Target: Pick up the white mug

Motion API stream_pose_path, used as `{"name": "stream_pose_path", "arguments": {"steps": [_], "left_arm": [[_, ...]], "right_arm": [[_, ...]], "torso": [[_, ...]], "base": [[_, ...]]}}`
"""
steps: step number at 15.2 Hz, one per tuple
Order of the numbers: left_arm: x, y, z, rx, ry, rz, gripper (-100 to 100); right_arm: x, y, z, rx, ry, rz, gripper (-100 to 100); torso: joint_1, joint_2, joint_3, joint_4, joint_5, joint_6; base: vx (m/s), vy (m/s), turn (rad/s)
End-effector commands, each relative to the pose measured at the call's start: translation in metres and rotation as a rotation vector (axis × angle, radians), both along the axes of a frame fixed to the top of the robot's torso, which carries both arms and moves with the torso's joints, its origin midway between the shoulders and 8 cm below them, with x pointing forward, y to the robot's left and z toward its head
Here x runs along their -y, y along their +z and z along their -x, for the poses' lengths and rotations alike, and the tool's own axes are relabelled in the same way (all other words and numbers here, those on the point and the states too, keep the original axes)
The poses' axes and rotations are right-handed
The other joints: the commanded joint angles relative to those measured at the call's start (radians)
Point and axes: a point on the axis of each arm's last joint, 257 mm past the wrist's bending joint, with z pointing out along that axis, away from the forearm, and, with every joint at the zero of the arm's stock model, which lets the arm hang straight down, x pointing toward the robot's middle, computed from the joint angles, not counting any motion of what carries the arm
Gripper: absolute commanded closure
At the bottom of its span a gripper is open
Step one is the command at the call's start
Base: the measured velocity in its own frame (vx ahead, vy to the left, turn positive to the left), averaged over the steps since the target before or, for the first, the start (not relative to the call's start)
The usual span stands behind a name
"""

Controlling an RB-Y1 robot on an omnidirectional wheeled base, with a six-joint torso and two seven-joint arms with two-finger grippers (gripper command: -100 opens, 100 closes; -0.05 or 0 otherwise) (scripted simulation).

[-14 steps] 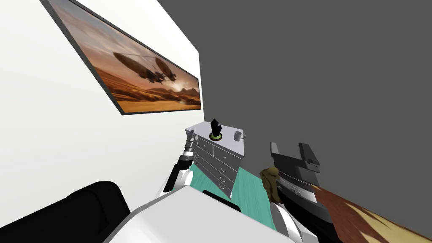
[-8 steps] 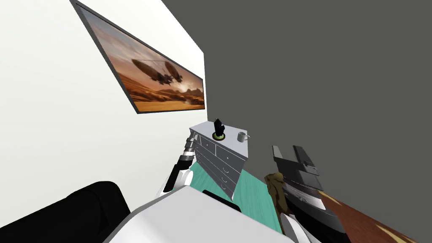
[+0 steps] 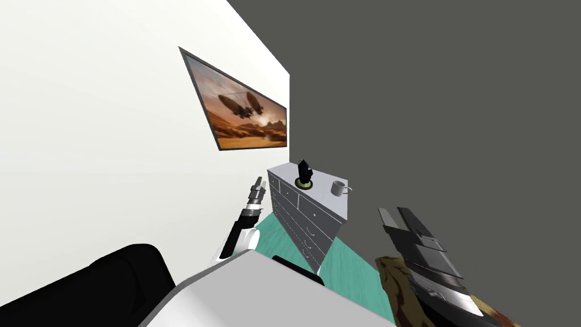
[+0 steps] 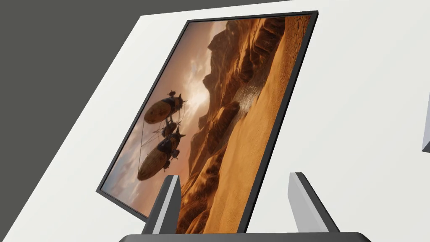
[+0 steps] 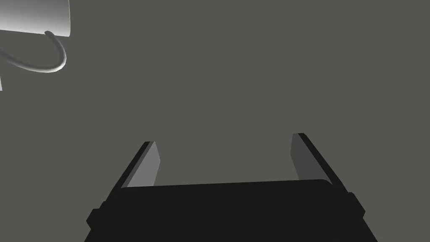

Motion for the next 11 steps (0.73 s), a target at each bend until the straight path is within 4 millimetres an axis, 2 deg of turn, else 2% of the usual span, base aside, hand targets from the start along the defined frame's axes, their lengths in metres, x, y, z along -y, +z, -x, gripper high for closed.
{"name": "stream_pose_path", "arguments": {"steps": [1, 2, 3, 4, 5, 6, 7, 9, 10, 11], "left_arm": [[0.0, 0.0, 0.0, 0.0, 0.0, 0.0, 0], [0.0, 0.0, 0.0, 0.0, 0.0, 0.0, 0], [0.0, 0.0, 0.0, 0.0, 0.0, 0.0, 0], [0.0, 0.0, 0.0, 0.0, 0.0, 0.0, 0], [0.0, 0.0, 0.0, 0.0, 0.0, 0.0, 0], [0.0, 0.0, 0.0, 0.0, 0.0, 0.0, 0], [0.0, 0.0, 0.0, 0.0, 0.0, 0.0, 0], [0.0, 0.0, 0.0, 0.0, 0.0, 0.0, 0], [0.0, 0.0, 0.0, 0.0, 0.0, 0.0, 0], [0.0, 0.0, 0.0, 0.0, 0.0, 0.0, 0]], "right_arm": [[0.019, -0.014, 0.006, -0.049, -0.033, 0.074, -100], [0.021, -0.012, 0.006, -0.048, -0.035, 0.082, -100], [0.034, -0.025, 0.011, -0.087, -0.057, 0.128, -100], [0.037, -0.022, 0.011, -0.085, -0.062, 0.143, -100], [0.05, -0.035, 0.017, -0.126, -0.081, 0.186, -100], [0.055, -0.03, 0.018, -0.123, -0.09, 0.206, -100], [0.069, -0.041, 0.025, -0.162, -0.107, 0.254, -100], [0.074, -0.038, 0.026, -0.161, -0.118, 0.271, -100], [0.09, -0.047, 0.034, -0.203, -0.137, 0.328, -100], [0.094, -0.044, 0.035, -0.2, -0.145, 0.338, -100]], "torso": [[0.0, 0.0, 0.0, 0.0, 0.0, 0.0], [0.0, 0.0, 0.0, 0.0, 0.0, 0.0], [0.0, 0.0, 0.0, 0.0, 0.0, 0.0], [0.0, 0.0, 0.0, 0.0, 0.0, -0.001], [-0.001, 0.0, 0.0, 0.0, 0.0, 0.0], [-0.001, 0.0, 0.0, 0.0, 0.0, -0.001], [-0.001, 0.0, 0.0, 0.0, 0.0, 0.0], [-0.002, 0.0, 0.0, 0.0, 0.0, -0.001], [-0.001, -0.001, 0.0, 0.0, 0.0, 0.0], [-0.001, -0.001, 0.0, 0.0, 0.0, -0.001]], "base": [[-0.027, -0.017, 0.371], [-0.029, -0.02, 0.354], [-0.028, -0.022, 0.414], [-0.023, -0.026, 0.356], [-0.021, -0.027, 0.434], [-0.021, -0.034, 0.353], [-0.025, -0.037, 0.398], [-0.024, -0.033, 0.348], [-0.022, -0.022, 0.414], [-0.021, -0.03, 0.389]]}}
